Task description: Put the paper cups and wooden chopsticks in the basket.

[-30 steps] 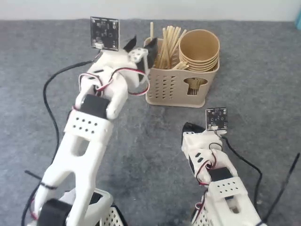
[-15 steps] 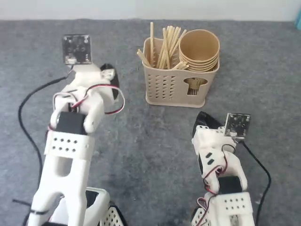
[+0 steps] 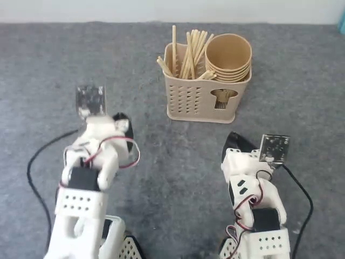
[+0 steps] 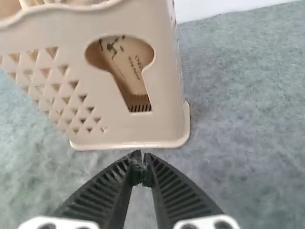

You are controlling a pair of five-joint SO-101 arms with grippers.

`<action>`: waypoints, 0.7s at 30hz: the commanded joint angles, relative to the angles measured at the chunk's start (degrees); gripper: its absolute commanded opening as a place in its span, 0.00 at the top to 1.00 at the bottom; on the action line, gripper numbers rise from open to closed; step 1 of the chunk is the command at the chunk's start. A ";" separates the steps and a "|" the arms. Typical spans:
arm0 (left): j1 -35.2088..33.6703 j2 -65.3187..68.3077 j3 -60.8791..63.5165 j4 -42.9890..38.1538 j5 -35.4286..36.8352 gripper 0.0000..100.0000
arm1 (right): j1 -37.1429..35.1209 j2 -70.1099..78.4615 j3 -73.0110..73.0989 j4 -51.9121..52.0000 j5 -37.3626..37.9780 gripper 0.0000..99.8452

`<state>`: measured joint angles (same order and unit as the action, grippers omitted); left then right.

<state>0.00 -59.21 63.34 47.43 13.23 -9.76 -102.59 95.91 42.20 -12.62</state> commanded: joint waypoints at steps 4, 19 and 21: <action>-0.09 -17.49 14.46 0.18 -3.69 0.99 | -5.93 -0.13 0.53 5.67 5.54 0.98; -7.21 -45.01 33.27 7.56 -12.84 0.99 | -10.42 0.40 0.62 15.08 5.54 0.98; -6.51 -44.84 33.19 13.54 -15.91 0.99 | -9.27 -0.04 0.62 19.47 5.54 0.98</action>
<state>-6.42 -102.55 96.92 52.35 1.98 -20.75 -102.68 95.91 57.32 -7.87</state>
